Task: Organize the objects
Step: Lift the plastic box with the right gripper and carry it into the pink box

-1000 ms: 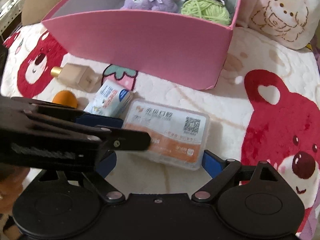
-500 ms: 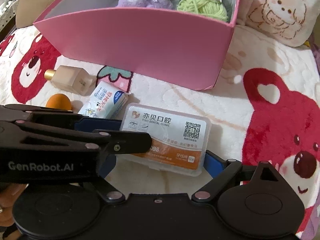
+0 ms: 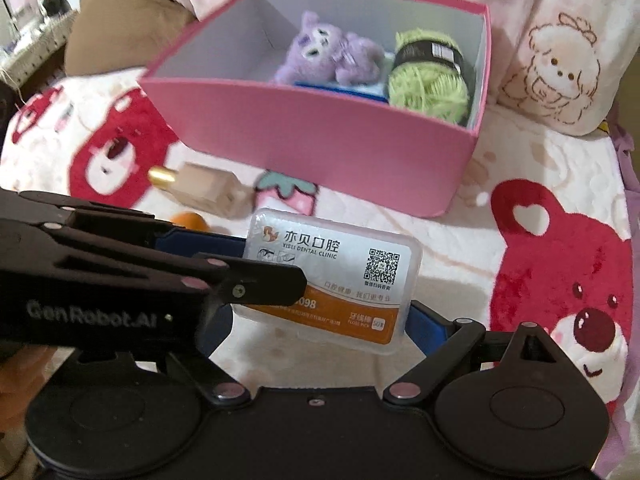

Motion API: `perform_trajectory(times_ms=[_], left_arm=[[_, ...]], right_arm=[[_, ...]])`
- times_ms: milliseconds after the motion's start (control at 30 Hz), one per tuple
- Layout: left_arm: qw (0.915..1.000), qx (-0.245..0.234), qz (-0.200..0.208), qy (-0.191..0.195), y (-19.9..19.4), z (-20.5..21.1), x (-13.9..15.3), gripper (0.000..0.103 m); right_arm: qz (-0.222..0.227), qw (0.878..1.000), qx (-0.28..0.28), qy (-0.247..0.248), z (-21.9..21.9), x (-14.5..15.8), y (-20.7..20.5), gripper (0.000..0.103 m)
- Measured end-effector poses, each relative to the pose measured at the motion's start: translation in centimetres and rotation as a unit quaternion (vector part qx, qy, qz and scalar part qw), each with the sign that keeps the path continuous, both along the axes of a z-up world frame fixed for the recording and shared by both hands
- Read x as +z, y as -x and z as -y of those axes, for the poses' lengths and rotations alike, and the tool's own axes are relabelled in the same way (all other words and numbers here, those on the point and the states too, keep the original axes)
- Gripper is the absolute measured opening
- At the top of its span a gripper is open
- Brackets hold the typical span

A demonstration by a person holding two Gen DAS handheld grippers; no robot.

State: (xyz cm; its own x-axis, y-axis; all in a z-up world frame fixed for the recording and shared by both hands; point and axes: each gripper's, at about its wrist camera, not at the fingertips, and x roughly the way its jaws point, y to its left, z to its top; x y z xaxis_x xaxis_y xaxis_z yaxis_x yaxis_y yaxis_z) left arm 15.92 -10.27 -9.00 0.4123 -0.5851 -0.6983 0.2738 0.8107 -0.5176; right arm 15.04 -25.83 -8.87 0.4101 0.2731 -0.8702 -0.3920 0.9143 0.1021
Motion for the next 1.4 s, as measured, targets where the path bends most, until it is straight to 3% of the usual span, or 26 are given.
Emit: perform_trajectory(times_ms=[333, 700, 800, 900, 1167, 1400], left_arm=[[0.9996, -0.02, 0.008, -0.016, 2.6, -1.4, 4.6, 0.038], [0.9976, 0.002, 0.066, -0.021, 4.8, -4.3, 10.8, 0.039], [0.9925, 0.023, 0.116, -0.032, 5.7, -5.1, 12.3, 0.039], [0.99, 0.033, 0.13, -0.044, 5.9, -5.5, 13.0, 0.039], [0.9888, 0.043, 0.138, -0.039, 3.0, -6.9, 15.4, 0.039], [0.991, 0.041, 0.123, -0.034, -2.3, -7.4, 16.8, 0.039]], right_arm=[[0.076, 0.996, -0.013, -0.049, -0.7, 4.7, 4.3, 0.095], [0.126, 0.989, -0.011, -0.079, -2.3, 10.2, 6.5, 0.089], [0.13, 0.988, -0.001, -0.08, -3.2, 11.1, 6.4, 0.087], [0.126, 0.988, 0.002, -0.086, -4.2, 11.4, 5.9, 0.086], [0.139, 0.985, -0.001, -0.1, -5.2, 14.0, 3.4, 0.084], [0.127, 0.985, -0.015, -0.12, -4.7, 15.7, -1.3, 0.077]])
